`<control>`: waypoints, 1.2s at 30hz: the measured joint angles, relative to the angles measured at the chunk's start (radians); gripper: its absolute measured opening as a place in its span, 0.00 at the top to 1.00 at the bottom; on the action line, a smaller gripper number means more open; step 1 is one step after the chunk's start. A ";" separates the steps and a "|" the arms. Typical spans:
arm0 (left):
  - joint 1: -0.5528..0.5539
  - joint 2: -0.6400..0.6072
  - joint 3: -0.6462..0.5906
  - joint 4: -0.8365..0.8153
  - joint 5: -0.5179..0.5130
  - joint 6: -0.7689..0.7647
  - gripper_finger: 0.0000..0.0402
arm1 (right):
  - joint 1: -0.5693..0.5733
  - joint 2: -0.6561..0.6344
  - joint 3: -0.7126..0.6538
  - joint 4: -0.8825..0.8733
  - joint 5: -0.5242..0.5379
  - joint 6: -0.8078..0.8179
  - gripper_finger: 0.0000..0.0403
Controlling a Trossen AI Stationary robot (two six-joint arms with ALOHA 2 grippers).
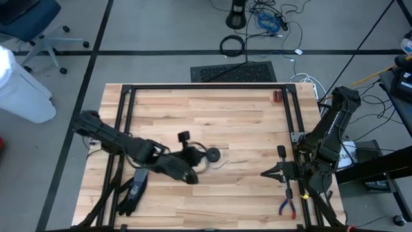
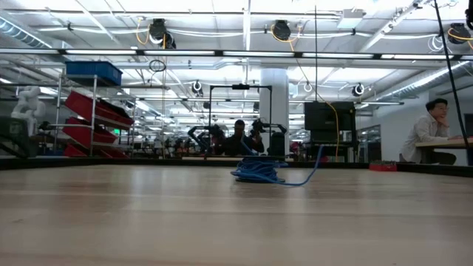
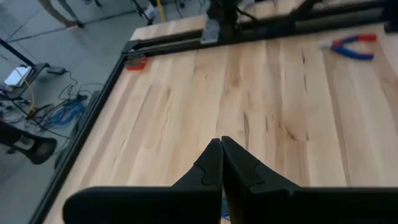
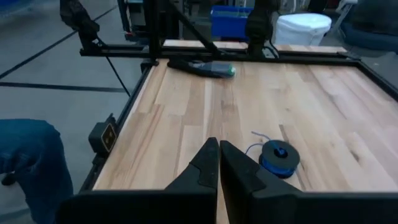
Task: Coil cords
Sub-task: Return to Home Position
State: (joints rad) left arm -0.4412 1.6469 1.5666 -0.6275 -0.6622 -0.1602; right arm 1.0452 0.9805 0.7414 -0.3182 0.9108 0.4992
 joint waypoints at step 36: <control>0.206 -0.820 -1.066 0.794 0.347 0.140 1.00 | -0.565 -0.533 -0.549 0.576 -0.501 -0.359 1.00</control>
State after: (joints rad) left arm -0.2348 0.8264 0.5006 0.1668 -0.3148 -0.0205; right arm 0.4803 0.4478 0.1920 0.2579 0.4096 0.1404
